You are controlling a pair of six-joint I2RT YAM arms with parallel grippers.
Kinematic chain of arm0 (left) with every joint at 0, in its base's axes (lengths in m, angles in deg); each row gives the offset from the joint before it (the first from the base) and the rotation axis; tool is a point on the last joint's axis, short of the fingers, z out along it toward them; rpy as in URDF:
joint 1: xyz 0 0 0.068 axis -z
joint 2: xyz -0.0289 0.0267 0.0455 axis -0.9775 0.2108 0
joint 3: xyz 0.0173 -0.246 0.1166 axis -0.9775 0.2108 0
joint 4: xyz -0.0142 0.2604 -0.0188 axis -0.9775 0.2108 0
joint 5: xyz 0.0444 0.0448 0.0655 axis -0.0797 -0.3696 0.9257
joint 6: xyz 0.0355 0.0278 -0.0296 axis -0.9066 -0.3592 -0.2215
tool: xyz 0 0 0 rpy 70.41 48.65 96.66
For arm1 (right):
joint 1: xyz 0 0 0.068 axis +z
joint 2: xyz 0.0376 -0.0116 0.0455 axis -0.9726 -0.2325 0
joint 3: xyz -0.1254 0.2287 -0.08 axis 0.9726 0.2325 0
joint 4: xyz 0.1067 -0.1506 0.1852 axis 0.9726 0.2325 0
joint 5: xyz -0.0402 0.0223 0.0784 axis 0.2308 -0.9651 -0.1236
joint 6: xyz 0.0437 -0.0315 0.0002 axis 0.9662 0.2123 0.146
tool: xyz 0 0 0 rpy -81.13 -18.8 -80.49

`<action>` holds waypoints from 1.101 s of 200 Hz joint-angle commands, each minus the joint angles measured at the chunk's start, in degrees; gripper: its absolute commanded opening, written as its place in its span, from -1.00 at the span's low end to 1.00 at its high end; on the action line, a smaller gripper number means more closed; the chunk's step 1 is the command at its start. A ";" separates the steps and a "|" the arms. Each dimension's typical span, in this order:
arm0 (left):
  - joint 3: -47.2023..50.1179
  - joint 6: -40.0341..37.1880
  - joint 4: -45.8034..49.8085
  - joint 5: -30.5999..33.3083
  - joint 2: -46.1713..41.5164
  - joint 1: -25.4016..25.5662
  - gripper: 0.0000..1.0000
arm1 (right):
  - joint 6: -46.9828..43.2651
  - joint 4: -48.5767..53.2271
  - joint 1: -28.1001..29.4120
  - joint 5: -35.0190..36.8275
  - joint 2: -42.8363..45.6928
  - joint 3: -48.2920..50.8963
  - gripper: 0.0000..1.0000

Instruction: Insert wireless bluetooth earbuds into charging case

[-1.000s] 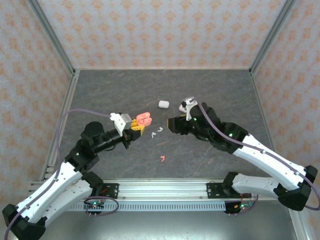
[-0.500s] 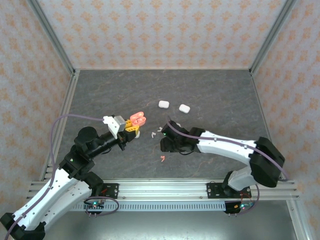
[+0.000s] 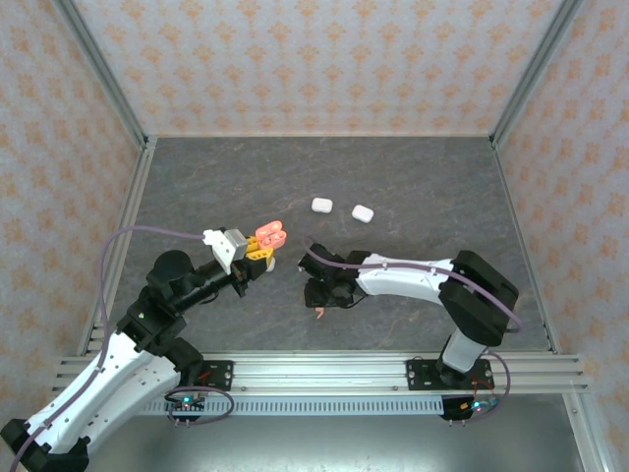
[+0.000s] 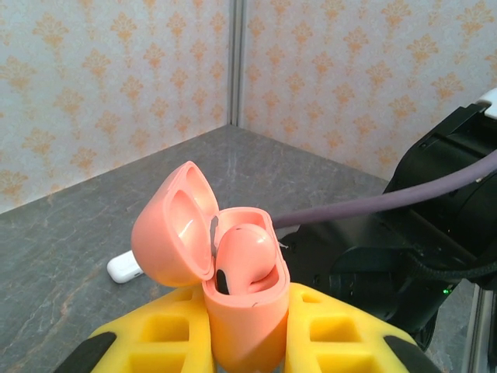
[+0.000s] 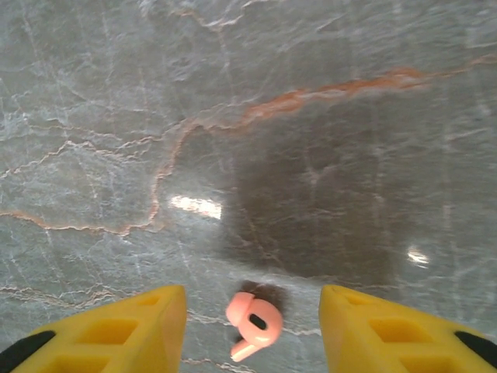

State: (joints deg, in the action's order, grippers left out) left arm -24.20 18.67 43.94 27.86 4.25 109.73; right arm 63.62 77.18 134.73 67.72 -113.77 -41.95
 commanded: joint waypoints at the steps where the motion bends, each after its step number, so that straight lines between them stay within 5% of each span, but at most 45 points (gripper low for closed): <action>1: 0.24 -1.06 0.66 1.40 -0.76 0.53 -1.00 | -0.25 1.42 1.05 -0.58 -1.65 -2.47 -0.05; 85: 0.04 -1.19 0.81 1.54 -0.75 0.53 -1.00 | -1.63 5.41 1.33 -0.21 -4.56 -4.25 -0.08; 161: 0.02 -1.20 0.89 1.59 -0.62 0.53 -1.00 | -2.34 5.67 1.33 -1.34 -5.29 -4.67 -0.42; 220: -0.01 -1.02 0.90 1.55 -0.57 0.53 -1.00 | -3.94 7.76 1.33 1.07 -3.37 -4.84 -0.51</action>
State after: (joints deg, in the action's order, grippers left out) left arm -24.20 18.25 43.96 28.30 4.25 109.73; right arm 60.93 82.19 135.77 66.60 -118.62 -45.51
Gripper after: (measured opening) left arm 0.185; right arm 0.250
